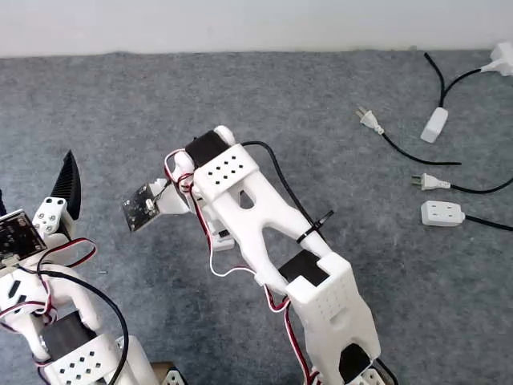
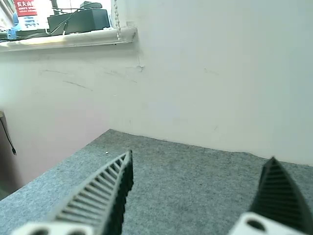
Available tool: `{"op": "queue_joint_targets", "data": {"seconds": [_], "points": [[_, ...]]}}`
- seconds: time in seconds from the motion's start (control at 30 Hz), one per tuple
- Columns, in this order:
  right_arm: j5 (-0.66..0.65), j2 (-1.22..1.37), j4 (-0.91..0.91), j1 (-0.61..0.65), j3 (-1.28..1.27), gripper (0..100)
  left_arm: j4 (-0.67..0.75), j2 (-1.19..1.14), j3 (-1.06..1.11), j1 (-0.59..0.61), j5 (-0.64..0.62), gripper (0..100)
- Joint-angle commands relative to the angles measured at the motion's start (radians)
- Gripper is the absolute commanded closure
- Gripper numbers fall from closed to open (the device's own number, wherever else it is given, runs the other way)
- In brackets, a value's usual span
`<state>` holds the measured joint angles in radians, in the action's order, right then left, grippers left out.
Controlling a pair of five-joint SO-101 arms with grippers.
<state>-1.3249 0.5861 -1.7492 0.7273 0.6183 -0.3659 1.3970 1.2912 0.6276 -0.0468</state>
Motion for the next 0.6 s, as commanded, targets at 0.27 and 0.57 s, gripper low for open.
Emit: {"op": "queue_joint_targets", "data": {"seconds": [0.27,0.57], "points": [[0.008,-0.008,0.053,-0.018,0.012,99.0,0.031,0.011,-0.013,0.003,-0.011,60],[0.006,0.001,0.054,-0.019,0.012,99.0,0.031,0.011,-0.013,0.003,-0.009,60]]}}
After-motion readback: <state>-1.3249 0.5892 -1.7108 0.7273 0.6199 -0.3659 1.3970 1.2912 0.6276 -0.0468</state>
